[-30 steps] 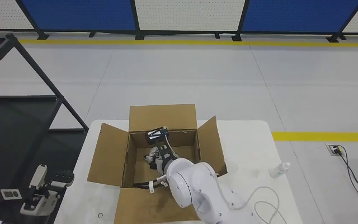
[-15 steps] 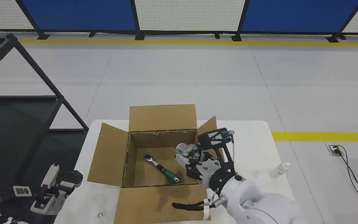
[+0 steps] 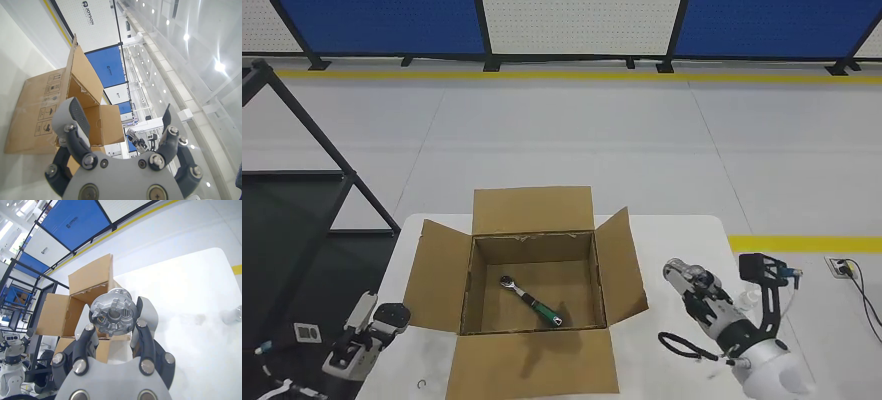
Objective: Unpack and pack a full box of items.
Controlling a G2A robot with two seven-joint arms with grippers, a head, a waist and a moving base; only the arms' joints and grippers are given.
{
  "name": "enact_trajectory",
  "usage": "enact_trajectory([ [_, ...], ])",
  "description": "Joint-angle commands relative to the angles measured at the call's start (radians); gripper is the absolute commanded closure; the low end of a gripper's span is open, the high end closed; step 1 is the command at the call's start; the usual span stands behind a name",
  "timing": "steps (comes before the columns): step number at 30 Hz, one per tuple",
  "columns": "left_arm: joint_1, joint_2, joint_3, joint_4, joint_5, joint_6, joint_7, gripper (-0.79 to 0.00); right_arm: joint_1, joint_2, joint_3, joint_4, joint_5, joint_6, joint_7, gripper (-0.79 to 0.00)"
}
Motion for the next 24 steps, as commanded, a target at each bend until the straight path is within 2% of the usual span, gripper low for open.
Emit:
enact_trajectory([
  [1, 0.000, 0.000, 0.000, 0.002, 0.000, 0.002, 0.004, -0.785, -0.050, 0.002, 0.053, 0.000, 0.035, -0.006, -0.020, 0.000],
  [24, -0.002, 0.000, -0.004, 0.002, -0.010, 0.001, 0.020, -0.785, -0.068, 0.003, 0.073, 0.000, 0.044, 0.006, -0.024, 0.000],
])
